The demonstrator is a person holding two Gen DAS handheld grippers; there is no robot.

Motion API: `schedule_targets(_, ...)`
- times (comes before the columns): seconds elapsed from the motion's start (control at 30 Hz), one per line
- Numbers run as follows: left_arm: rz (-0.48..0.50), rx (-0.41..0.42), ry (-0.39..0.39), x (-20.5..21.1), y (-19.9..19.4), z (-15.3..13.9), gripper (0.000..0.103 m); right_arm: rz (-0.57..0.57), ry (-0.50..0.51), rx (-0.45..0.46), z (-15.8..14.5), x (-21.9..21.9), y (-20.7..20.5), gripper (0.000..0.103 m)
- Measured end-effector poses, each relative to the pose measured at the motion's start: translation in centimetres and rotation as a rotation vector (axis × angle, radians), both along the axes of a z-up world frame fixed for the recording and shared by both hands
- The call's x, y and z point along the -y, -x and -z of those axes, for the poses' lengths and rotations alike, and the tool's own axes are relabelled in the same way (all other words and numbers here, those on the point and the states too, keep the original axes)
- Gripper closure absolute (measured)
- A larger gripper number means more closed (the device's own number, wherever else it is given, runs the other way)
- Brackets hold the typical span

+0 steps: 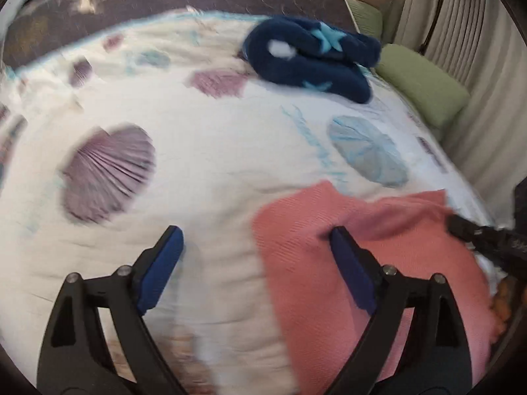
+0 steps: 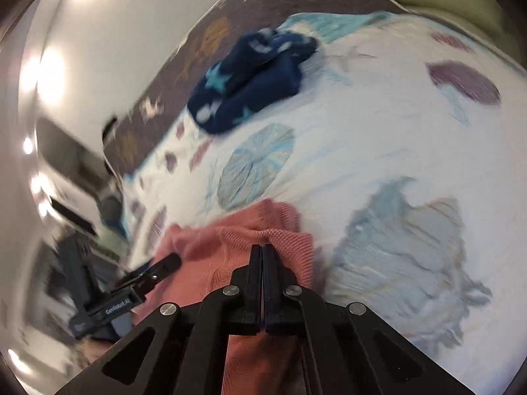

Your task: Fold small clothes

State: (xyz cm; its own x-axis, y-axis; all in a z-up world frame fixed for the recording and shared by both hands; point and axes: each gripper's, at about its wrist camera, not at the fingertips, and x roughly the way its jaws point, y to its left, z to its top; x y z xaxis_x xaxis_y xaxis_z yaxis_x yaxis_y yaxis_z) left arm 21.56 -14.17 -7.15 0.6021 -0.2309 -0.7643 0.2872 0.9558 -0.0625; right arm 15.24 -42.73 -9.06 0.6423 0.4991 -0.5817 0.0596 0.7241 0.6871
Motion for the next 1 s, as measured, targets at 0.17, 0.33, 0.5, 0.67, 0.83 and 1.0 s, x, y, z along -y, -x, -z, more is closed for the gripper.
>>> schedule_targets(0.17,-0.004,0.092,0.035,-0.9,2.1,-2.6,0.015,0.049,0.002,0.035,-1.8,0.3,2.5,0.098)
schedule_targets(0.33,-0.016,0.097,-0.134,0.5,0.1,-1.0,0.014,-0.140,0.044,0.078,-3.4,-3.0,5.8,0.093)
schedule_targets(0.5,-0.047,0.067,-0.046,-1.8,2.3,-1.4,0.014,-0.029,0.187,0.046,-3.7,-4.5,10.0,0.092)
schedule_targets(0.67,0.090,0.112,0.046,-2.4,8.0,-4.2,0.013,-0.072,0.227,0.122,-5.5,-6.3,14.7,0.075)
schedule_targets(0.83,0.229,-0.025,0.045,-1.0,12.5,-1.5,0.010,-0.022,0.313,0.047,-3.9,-7.2,16.0,0.075)
schedule_targets(1.0,0.200,-0.084,0.089,-1.9,15.7,0.1,0.010,-0.026,0.249,0.110,-5.5,-7.8,16.9,0.074)
